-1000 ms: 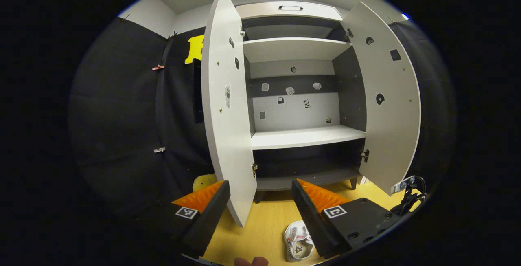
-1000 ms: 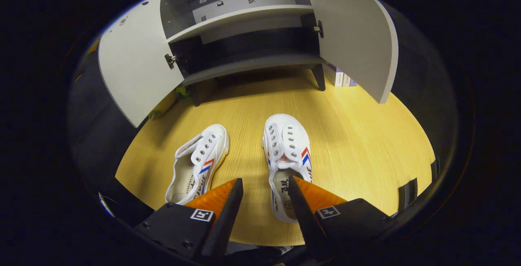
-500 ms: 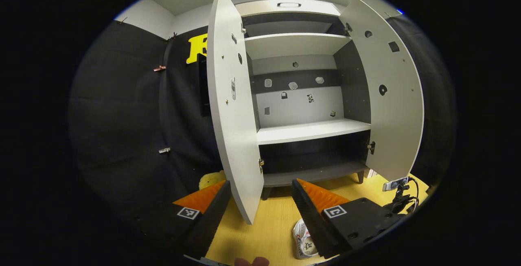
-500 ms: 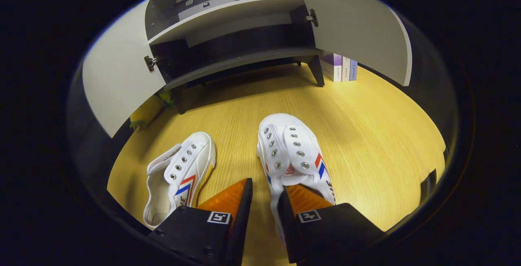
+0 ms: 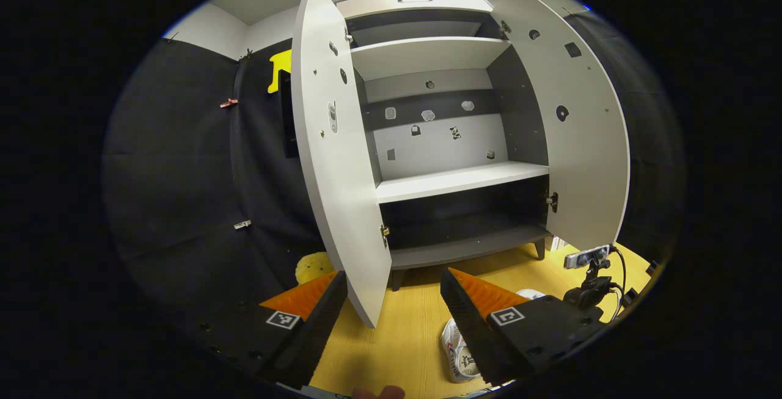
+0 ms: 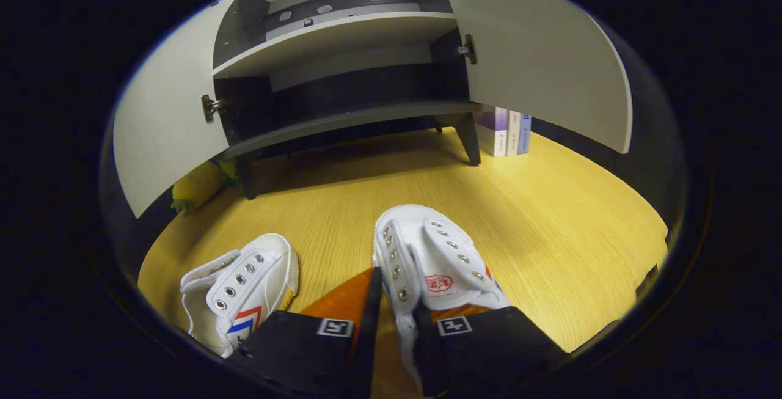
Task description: Grab one shoe with the right hand and put it into the shoe cabinet, grab the other shoe with the left hand and put it into the shoe cabinet; then close the right door with the right hand and the left door with the left hand.
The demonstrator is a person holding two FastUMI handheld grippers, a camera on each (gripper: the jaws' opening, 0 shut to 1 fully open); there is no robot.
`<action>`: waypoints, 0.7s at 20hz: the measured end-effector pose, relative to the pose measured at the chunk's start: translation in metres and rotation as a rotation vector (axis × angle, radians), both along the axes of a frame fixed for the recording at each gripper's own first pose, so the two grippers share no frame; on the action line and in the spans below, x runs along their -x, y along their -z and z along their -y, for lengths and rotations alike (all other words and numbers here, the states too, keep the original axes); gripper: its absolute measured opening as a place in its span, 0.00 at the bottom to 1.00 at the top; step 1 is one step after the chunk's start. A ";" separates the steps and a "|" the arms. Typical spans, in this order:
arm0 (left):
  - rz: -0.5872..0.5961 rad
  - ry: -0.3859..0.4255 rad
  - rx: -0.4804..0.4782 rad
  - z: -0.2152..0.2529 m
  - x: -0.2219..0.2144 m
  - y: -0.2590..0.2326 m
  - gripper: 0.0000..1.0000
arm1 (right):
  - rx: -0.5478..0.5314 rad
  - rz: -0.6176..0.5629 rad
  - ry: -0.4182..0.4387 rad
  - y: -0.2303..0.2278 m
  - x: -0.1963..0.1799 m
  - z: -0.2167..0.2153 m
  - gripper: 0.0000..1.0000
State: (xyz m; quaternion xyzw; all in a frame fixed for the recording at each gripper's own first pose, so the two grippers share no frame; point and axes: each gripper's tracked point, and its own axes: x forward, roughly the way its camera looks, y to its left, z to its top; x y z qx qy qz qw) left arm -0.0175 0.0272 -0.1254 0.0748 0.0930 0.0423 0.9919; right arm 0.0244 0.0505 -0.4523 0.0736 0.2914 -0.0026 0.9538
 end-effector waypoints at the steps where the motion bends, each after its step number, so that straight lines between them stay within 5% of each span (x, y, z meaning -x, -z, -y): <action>1: -0.001 -0.003 0.002 -0.001 0.000 0.000 0.96 | -0.002 0.000 -0.010 -0.001 0.000 0.000 0.18; 3: -0.002 -0.011 0.010 -0.003 -0.001 -0.001 0.96 | 0.005 -0.016 -0.062 -0.005 0.005 0.000 0.08; 9: 0.007 -0.017 0.021 -0.007 -0.004 -0.004 0.96 | -0.009 -0.019 -0.091 -0.038 0.008 0.005 0.06; 14: 0.018 -0.011 0.057 -0.004 -0.006 -0.009 0.96 | -0.020 0.010 -0.101 -0.109 0.001 0.008 0.05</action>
